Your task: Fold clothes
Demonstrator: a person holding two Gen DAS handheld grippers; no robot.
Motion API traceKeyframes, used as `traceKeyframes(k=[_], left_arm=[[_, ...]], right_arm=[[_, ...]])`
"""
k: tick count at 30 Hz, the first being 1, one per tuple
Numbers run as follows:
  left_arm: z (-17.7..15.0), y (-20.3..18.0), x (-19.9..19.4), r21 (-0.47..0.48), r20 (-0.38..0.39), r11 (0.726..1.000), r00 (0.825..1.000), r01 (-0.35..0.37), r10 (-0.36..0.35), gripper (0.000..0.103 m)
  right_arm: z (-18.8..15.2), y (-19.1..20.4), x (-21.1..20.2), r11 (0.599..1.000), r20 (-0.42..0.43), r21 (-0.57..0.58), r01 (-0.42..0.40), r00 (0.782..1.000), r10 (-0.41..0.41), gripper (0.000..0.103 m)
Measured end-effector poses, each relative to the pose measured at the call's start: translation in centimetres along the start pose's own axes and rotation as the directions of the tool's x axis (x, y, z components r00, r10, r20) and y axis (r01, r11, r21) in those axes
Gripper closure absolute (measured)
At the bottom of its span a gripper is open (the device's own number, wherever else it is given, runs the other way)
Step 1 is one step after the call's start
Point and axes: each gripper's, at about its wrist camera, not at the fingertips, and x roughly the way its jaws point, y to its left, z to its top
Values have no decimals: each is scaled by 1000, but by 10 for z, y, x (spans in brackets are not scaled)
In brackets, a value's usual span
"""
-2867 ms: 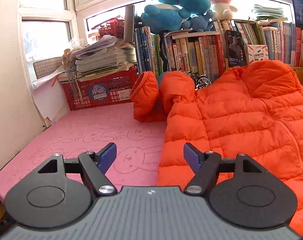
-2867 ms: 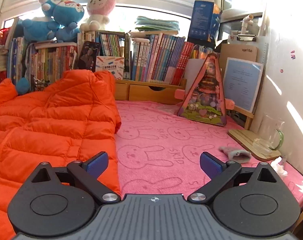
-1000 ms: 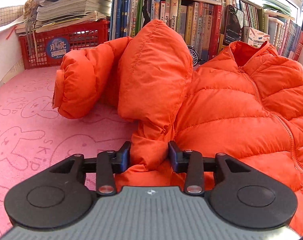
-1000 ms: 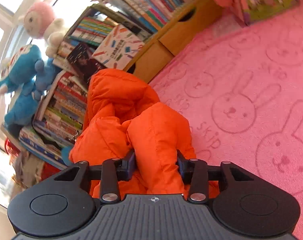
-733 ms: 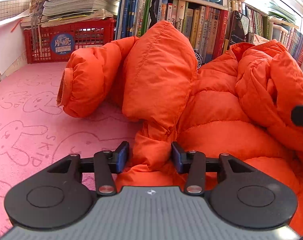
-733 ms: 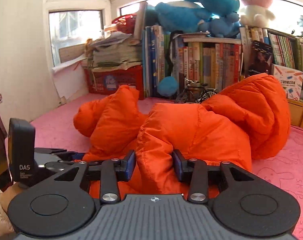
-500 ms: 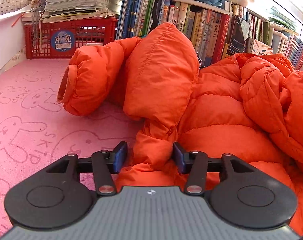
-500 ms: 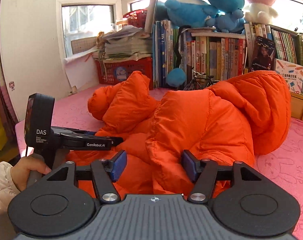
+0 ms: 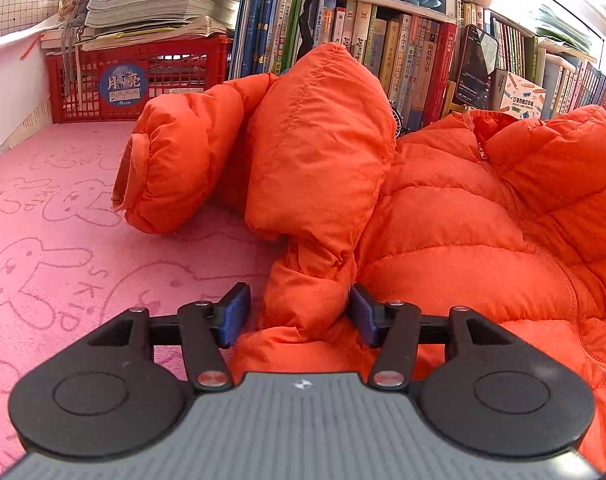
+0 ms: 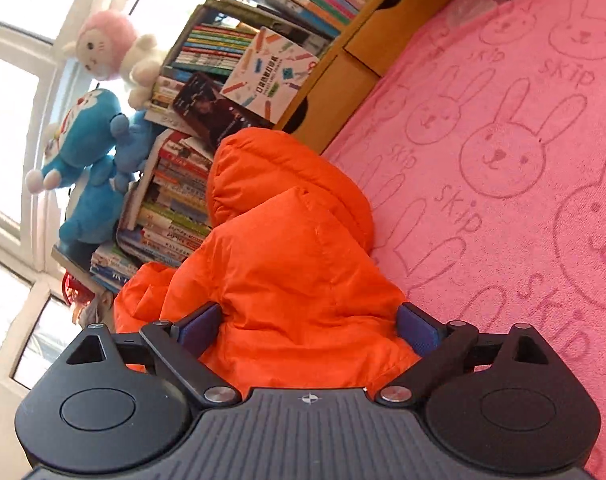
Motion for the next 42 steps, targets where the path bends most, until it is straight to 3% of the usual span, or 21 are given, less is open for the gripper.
traceKeyframes(k=[1,2,3,5,6,7,9,12,16,18,21,23,26,28,29,30,31,34,37,39,42], left_arm=[[0,-1,0,4,0,1000,1000,-3,3,49],[0,-1,0,6,-1,1000,1000,-6,6,49],[-1,-2,0,6,0,1000,1000,-7,7,49],[-1,-1,0,0,1,1000,1000,-6,6,49],[-1,-1,0,-4,1,1000,1000,-3,3,49],[-1,0,0,-8,2,1000,1000,-1,1,49],[-1,1,-1,-15,2,1000,1000,5,-5,45],[-2,2,-1,-22,3,1000,1000,16,-16,43],[-2,14,-9,-93,40,995,999,36,-32,42],[-1,32,-23,-189,109,976,990,110,-90,42],[9,46,-57,-230,222,942,955,245,-195,42],[20,34,-73,-132,250,936,924,327,-288,36],[33,0,-85,24,233,878,851,479,-471,18],[39,-24,-80,91,193,825,803,557,-563,15],[40,-34,-74,110,171,812,793,574,-584,14],[40,-43,-65,119,154,822,808,556,-569,13],[40,-52,-57,128,136,832,822,539,-553,13],[35,-58,-32,84,93,861,856,502,-508,23],[25,-50,-14,24,68,877,874,481,-481,59],[17,-36,-14,14,80,874,871,486,-485,72],[11,-20,-16,11,91,878,874,478,-477,73]], right_arm=[[4,-4,12,998,-31,64,-20,999,22,13],[4,-6,23,991,-69,122,-49,996,58,35],[2,-1,31,988,-89,140,-67,993,80,46],[-13,36,32,998,-57,-26,-63,996,62,62],[-29,65,29,976,-26,-211,-60,998,56,64],[-53,94,28,909,-14,-412,-60,998,59,64],[-111,133,29,681,-97,-724,-111,994,58,63],[-172,143,29,422,-188,-890,-174,982,9,46],[-177,117,31,445,-187,-884,-144,981,-55,45],[-177,107,28,449,-181,-884,-130,981,-72,45],[-188,100,20,390,-145,-915,-100,985,-89,44],[-201,99,22,325,-115,-942,-76,988,-102,39],[-226,100,25,203,-56,-979,-31,992,-117,32],[-239,101,26,135,-30,-991,-14,993,-117,28],[-243,100,24,119,-33,-993,-19,993,-113,25],[-247,100,23,103,-35,-994,-24,993,-110,23],[-248,99,19,103,-47,-994,-37,993,-104,21],[-234,91,0,189,-138,-974,-123,988,-65,16],[-216,78,-28,293,-201,-937,-189,979,-11,16],[-195,70,-49,395,-231,-890,-230,972,46,16],[-154,62,-70,569,-232,-777,-269,963,138,12]])
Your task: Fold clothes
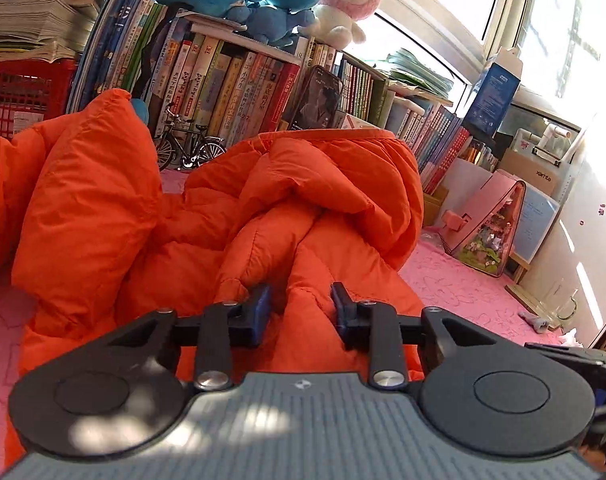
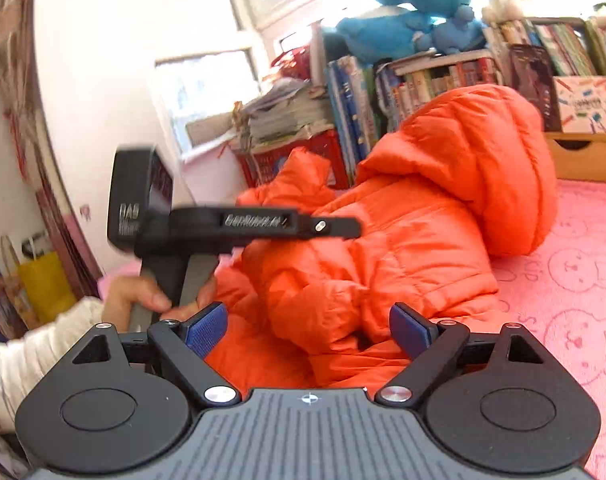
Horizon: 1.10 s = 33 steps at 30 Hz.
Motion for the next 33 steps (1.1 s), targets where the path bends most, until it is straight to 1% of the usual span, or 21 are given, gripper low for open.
traceKeyframes(k=[2,4,7,9,10,11,12,13,14,15,17,19,21,22,23,25,26,28,29,31,33], left_arm=[[-3,6,-5,-11,-3,1000,1000,-15,15,72],[-7,11,-8,-26,-5,999,1000,-25,25,72],[-13,16,-9,-39,-1,999,999,-35,35,72],[-17,19,-9,-46,6,998,999,-36,36,72],[-19,20,-8,-52,8,998,999,-33,34,71],[-20,22,-7,-62,7,998,999,-30,31,71],[-20,24,-7,-73,7,997,1000,-28,29,71],[-21,26,-7,-87,10,996,1000,-27,28,71],[-21,29,-7,-104,16,994,1000,-24,25,71],[-21,32,-9,-122,26,992,999,-16,19,71],[-24,41,-16,-177,78,984,997,21,-8,70],[-26,52,-23,-239,130,969,991,60,-29,69],[-28,60,-26,-287,157,954,987,81,-36,68],[-27,62,-26,-306,161,949,986,82,-33,68],[-27,63,-26,-311,161,947,987,79,-30,68],[-26,61,-26,-305,167,949,985,80,-29,67],[-26,60,-26,-302,172,950,985,78,-26,65],[-25,60,-25,-309,164,949,986,61,-10,63],[-24,61,-24,-318,158,946,987,59,-9,63],[-25,64,-23,-333,152,941,988,59,-8,63],[-27,67,-23,-345,150,937,989,59,-7,63]], right_arm=[[22,-33,-10,982,68,185,25,997,-38,11],[37,-58,-7,942,65,318,102,990,-129,11],[53,-80,25,902,-45,355,246,968,-246,11],[61,-84,58,882,-146,351,315,949,-281,11],[61,-86,74,873,-193,379,309,948,-251,11],[57,-92,88,850,-222,453,268,957,-184,14],[53,-97,101,819,-246,525,230,963,-113,20],[49,-102,112,780,-256,593,201,965,-54,34],[45,-106,116,734,-251,653,186,968,-22,39],[43,-108,119,701,-238,692,172,971,-3,43],[45,-106,114,701,-177,701,135,984,-12,57],[48,-107,101,683,-83,728,52,996,12,68],[52,-109,88,661,12,749,-35,999,38,75],[57,-112,79,652,65,754,-85,996,56,82],[65,-113,69,656,124,742,-136,990,65,91],[82,-113,46,677,236,701,-224,969,77,91],[93,-111,34,717,264,658,-227,962,63,91],[112,-102,18,800,279,572,-179,960,15,92],[119,-99,12,831,281,535,-151,960,-7,92],[125,-94,9,866,261,492,-89,964,-49,92],[123,-94,8,880,237,474,-24,966,-101,92]])
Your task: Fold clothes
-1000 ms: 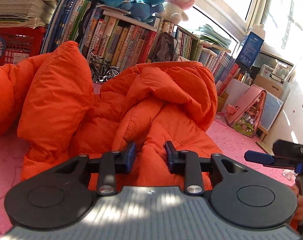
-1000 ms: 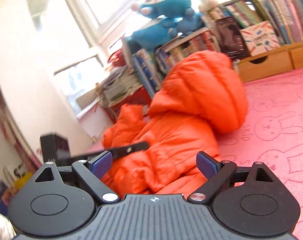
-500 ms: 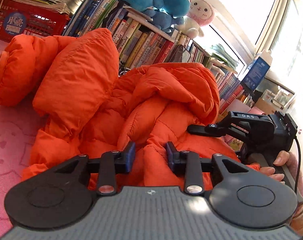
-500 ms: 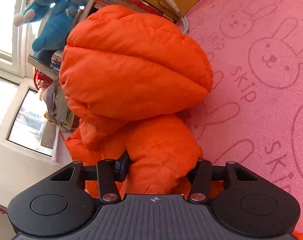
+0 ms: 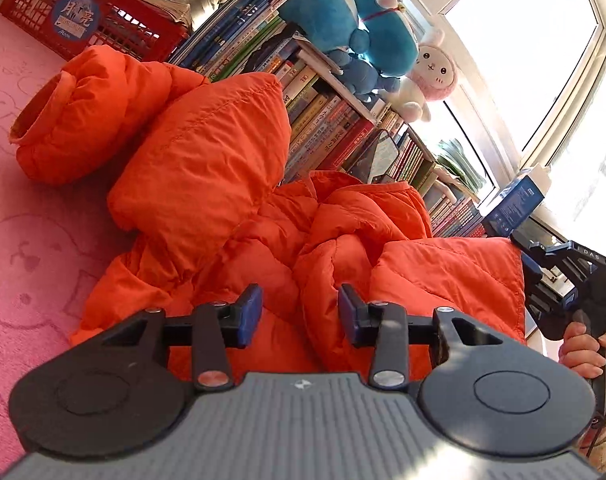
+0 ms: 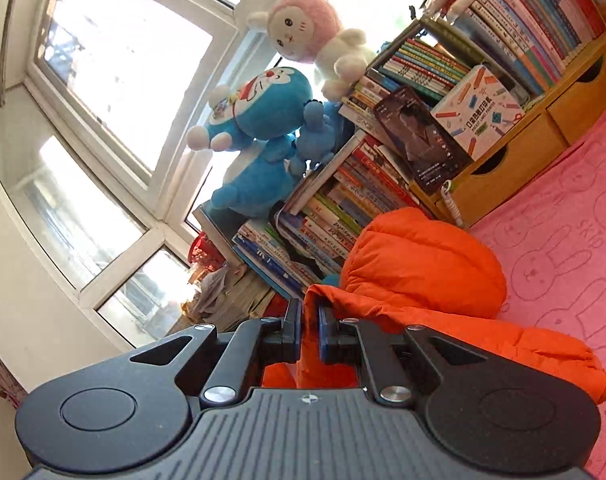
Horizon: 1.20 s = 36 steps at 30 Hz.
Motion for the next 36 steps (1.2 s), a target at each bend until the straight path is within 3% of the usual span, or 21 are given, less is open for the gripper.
traceKeyframes(k=[3,5,6,7,9,10,12,14,16,18,20,22,24,25,27,29,30,31,33,34,36], left_arm=[[0,1,2,-5,-7,1000,1000,-9,9,63],[0,1,2,-5,-10,1000,1000,-10,10,62],[0,1,2,-5,-11,1000,1000,-11,11,62],[0,1,2,-5,-13,1000,1000,-12,12,62],[0,3,3,-7,-16,1000,1000,-15,15,62],[0,3,2,-8,-18,1000,1000,-17,16,61],[1,4,2,-9,-20,1000,1000,-20,20,59],[1,4,3,-8,-20,1000,1000,-24,24,59],[1,4,3,-7,-20,1000,1000,-24,24,59],[1,4,2,-3,-17,1000,1000,-18,18,59],[1,4,2,0,-15,1000,1000,-15,15,59],[1,4,2,-6,-18,1000,1000,-9,9,59],[1,5,3,-12,-22,1000,1000,-5,5,59],[2,6,4,-14,-24,1000,1000,-4,4,59],[2,6,5,-13,-25,1000,1000,-6,5,59],[2,6,5,-11,-25,1000,1000,-10,10,59],[2,5,5,-9,-25,1000,1000,-14,14,59],[2,5,6,-8,-26,1000,999,-18,18,59],[2,5,6,-4,-29,1000,999,-25,25,58],[2,5,7,-3,-30,1000,999,-28,28,58],[2,6,6,-5,-28,1000,999,-29,29,57]], right_arm=[[-11,-15,4,993,-43,8,114,993,-113,85],[-26,-34,16,985,-128,40,168,979,-161,41],[-34,-44,22,982,-173,69,177,971,-163,28],[-43,-54,28,978,-213,105,181,964,-156,22],[-52,-72,38,962,-232,221,158,967,-105,22],[-51,-77,42,952,-215,271,141,973,-83,22],[-49,-85,48,929,-176,352,112,983,-52,40],[-36,-74,48,949,-136,281,145,985,-111,90],[-19,-55,40,966,-71,152,209,977,-200,91],[1,-35,20,956,42,1,292,956,-292,93],[17,-20,-12,906,199,-119,407,903,-380,94],[28,-16,-46,830,345,-164,533,819,-458,94],[36,-25,-76,787,386,-162,595,772,-505,94],[38,-32,-87,793,373,-147,591,776,-509,89],[36,-58,-97,897,215,-44,440,881,-421,75],[27,-77,-91,955,80,52,293,952,-297,26],[19,-81,-78,970,16,91,225,974,-227,21],[9,-83,-60,978,-50,129,165,986,-160,20],[-7,-82,-23,978,-154,187,98,986,-69,12],[-14,-79,-3,975,-195,205,82,980,-41,3],[-19,-69,35,974,-228,199,104,972,-57,1]])
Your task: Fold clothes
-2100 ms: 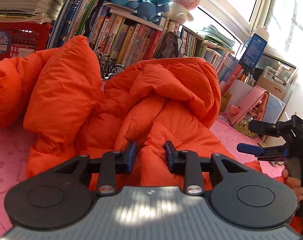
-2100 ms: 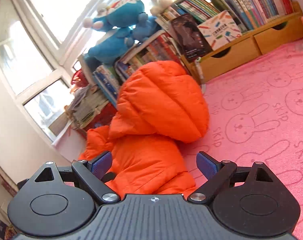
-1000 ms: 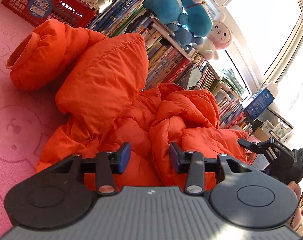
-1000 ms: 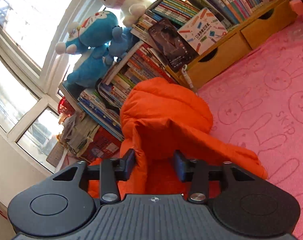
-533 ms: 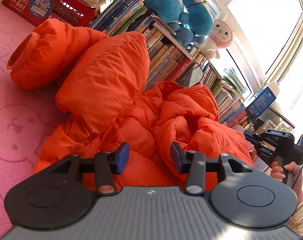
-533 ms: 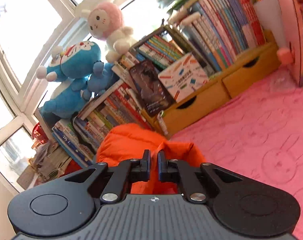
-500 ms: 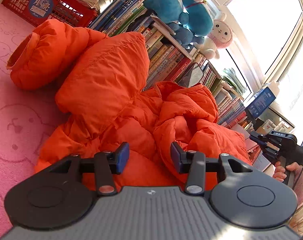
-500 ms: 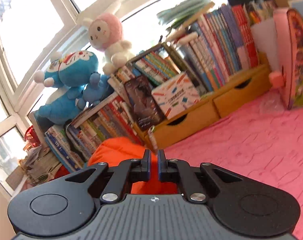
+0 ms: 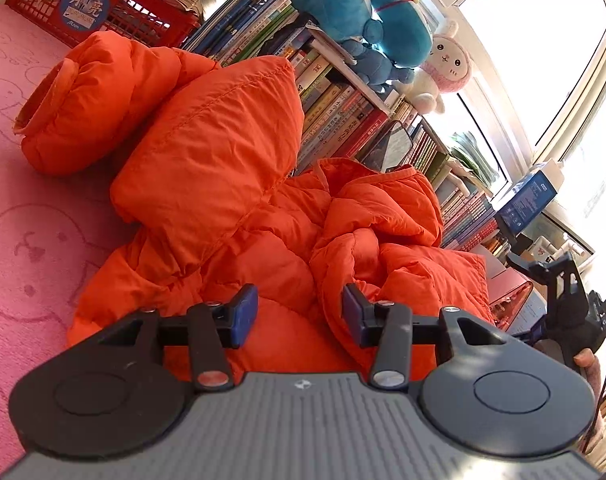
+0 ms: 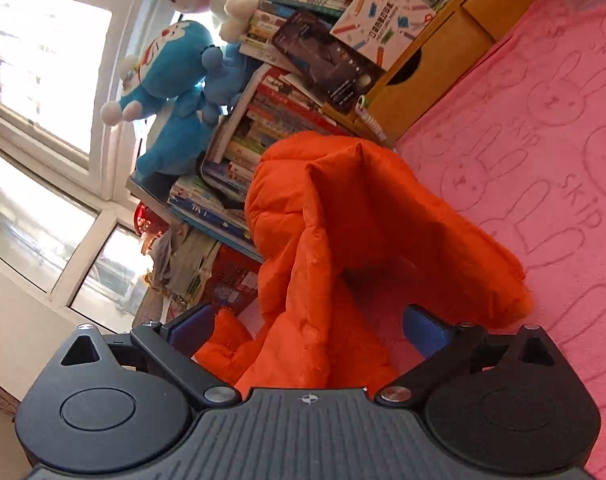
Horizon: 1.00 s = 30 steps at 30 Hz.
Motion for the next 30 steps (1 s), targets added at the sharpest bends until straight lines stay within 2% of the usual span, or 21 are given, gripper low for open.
traceKeyframes(k=[1,2,3,5,7,8,10,11,13,15,16,17,18,19,21,22,23,26,27,29,30], left_arm=[[0,1,-1,-8,6,1000,1000,4,-4,57],[0,2,-2,-16,12,1000,1000,8,-7,57],[0,5,-4,-29,21,999,1000,15,-15,56],[2,14,-8,-89,48,995,998,41,-36,56],[3,22,-9,-139,58,989,997,53,-46,56],[4,25,-8,-161,61,985,997,59,-50,56],[5,25,-7,-166,59,985,997,55,-46,56],[5,24,-7,-157,56,986,998,48,-40,56],[6,20,-5,-136,46,990,998,38,-32,56],[7,19,-2,-129,32,991,999,38,-34,55],[7,18,-2,-126,27,991,999,33,-30,55],[8,18,-1,-121,23,992,999,26,-23,55],[8,17,-1,-114,20,993,1000,18,-16,55],[8,15,0,-106,17,994,1000,8,-6,55],[8,12,1,-84,7,996,1000,-20,21,55],[7,10,2,-70,0,997,999,-37,37,55],[7,7,4,-50,-7,997,998,-58,58,54],[6,-4,7,20,-23,994,994,-111,111,49],[5,-8,8,46,-25,991,991,-127,128,46],[2,-16,9,98,-24,982,986,-161,164,42],[2,-20,10,122,-26,976,982,-182,187,41]], right_arm=[[1,4,12,999,0,-11,50,999,-50,18],[2,8,25,995,1,-22,100,995,-100,87],[4,12,37,988,2,-34,149,989,-149,96],[8,22,40,961,56,-121,249,968,-244,96],[17,34,15,899,190,-240,367,926,-327,96],[23,39,-4,856,280,-287,430,892,-355,96],[29,41,-52,778,481,-319,541,800,-359,96],[30,36,-79,751,574,-324,576,750,-329,96],[26,13,-126,732,674,-316,604,686,-275,94],[32,-20,-147,680,643,-278,679,657,-393,86],[35,-38,-153,640,608,-257,724,636,-475,73],[36,-56,-147,576,543,-235,783,598,-590,64],[31,-69,-140,521,499,-225,823,557,-664,63],[21,-76,-135,493,479,-233,839,540,-692,63],[-3,-78,-127,480,474,-273,834,551,-687,60],[-16,-75,-122,468,477,-296,833,553,-683,52],[-27,-63,-117,438,496,-321,840,543,-678,45],[-50,-17,-104,320,595,-371,872,488,-639,38],[-56,1,-104,329,618,-383,863,504,-603,36],[-70,32,-102,393,627,-439,808,589,-510,27],[-83,42,-93,406,606,-496,768,641,-471,27]])
